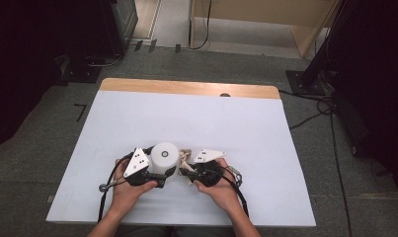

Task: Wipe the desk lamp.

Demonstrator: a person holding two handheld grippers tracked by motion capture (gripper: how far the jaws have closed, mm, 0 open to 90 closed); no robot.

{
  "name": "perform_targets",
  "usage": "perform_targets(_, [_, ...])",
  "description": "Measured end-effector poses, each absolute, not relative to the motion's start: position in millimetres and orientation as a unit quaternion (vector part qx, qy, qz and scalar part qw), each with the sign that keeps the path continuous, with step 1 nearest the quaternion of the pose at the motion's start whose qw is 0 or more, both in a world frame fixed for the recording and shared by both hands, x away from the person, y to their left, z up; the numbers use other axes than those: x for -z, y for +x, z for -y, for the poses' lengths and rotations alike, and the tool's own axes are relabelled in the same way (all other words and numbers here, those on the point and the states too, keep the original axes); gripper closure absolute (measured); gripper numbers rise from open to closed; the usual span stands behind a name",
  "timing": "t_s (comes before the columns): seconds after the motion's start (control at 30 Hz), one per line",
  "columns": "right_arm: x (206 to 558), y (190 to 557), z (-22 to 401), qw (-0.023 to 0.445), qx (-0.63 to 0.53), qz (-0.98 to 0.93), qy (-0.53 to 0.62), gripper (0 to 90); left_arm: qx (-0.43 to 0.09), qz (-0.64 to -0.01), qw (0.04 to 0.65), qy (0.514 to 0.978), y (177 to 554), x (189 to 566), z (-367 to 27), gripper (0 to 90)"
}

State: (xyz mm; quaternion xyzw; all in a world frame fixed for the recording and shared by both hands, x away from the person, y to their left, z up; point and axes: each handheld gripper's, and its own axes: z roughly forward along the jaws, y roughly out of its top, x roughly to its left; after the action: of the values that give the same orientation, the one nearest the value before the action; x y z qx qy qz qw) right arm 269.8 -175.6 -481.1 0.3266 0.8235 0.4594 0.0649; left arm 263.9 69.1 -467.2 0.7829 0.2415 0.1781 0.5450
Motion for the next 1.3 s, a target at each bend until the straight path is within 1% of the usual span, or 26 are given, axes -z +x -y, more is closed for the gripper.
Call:
perform_targets(0.13, [467,267,183,0.072,-0.489,-0.805,0.328,75.9,-0.165,-0.226,0.550,0.787,264,468,-70,8.5])
perform_targets(0.3, [441,258,187,0.101,-0.522,-0.794,0.293,76.0,-0.158,-0.227,0.555,0.785,266,470,-72,8.5])
perform_targets(0.4, [432,254,188,0.111,-0.536,-0.788,0.281,76.1,-0.156,-0.227,0.556,0.784,266,470,-72,8.5])
perform_targets(0.47, [433,254,188,0.107,-0.535,-0.790,0.280,76.0,-0.154,-0.229,0.555,0.785,266,470,-73,8.4])
perform_targets(0.53, [439,256,188,0.088,-0.529,-0.793,0.287,75.9,-0.152,-0.232,0.555,0.784,266,470,-72,8.3])
perform_targets(0.73, [472,265,182,0.045,-0.473,-0.819,0.323,75.4,-0.148,-0.236,0.556,0.784,267,470,-72,8.1])
perform_targets(0.97, [486,270,178,0.025,-0.443,-0.829,0.339,75.4,-0.147,-0.236,0.559,0.781,267,472,-72,7.9])
perform_targets(1.13, [479,266,178,0.051,-0.452,-0.830,0.323,75.5,-0.139,-0.239,0.561,0.780,268,473,-72,7.5])
perform_targets(1.3, [455,259,182,0.081,-0.493,-0.810,0.308,75.7,-0.137,-0.241,0.563,0.778,268,474,-72,7.2])
